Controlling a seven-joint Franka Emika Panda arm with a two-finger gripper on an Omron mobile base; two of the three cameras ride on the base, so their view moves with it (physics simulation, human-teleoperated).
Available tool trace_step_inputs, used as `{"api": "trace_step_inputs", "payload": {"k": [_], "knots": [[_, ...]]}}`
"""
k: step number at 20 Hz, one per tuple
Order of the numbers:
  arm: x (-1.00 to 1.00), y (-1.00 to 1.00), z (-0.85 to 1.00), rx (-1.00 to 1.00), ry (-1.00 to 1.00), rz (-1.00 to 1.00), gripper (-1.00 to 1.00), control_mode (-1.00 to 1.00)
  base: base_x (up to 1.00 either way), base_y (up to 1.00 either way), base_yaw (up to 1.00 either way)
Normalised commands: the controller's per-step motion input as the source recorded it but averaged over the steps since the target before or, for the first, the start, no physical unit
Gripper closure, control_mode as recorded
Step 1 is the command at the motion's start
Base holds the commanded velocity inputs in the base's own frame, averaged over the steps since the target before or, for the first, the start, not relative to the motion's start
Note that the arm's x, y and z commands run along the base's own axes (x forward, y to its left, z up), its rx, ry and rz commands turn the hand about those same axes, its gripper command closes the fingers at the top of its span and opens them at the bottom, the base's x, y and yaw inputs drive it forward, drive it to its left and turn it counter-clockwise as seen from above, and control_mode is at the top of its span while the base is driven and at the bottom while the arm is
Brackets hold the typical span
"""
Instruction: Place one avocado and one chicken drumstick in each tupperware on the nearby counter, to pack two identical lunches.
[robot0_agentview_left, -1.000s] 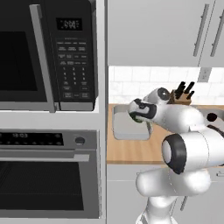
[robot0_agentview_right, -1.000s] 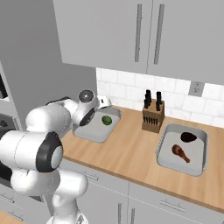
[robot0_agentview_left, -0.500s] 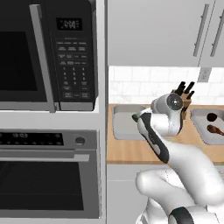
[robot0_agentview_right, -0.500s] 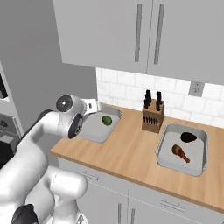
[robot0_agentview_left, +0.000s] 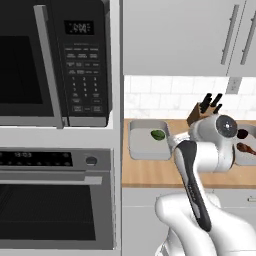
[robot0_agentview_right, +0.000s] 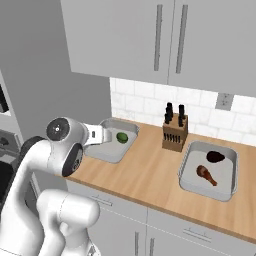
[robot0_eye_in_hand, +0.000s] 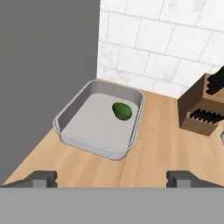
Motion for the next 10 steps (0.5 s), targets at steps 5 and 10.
{"api": "trace_step_inputs", "payload": {"k": [5, 10], "knots": [[-1.0, 0.2, 0.06, -0.02, 0.01, 0.01, -1.0, -1.0, 0.0, 0.0, 0.0], [-1.0, 0.08, 0.01, -0.02, 0.0, 0.0, -1.0, -1.0, 0.0, 0.0, 0.0]]}}
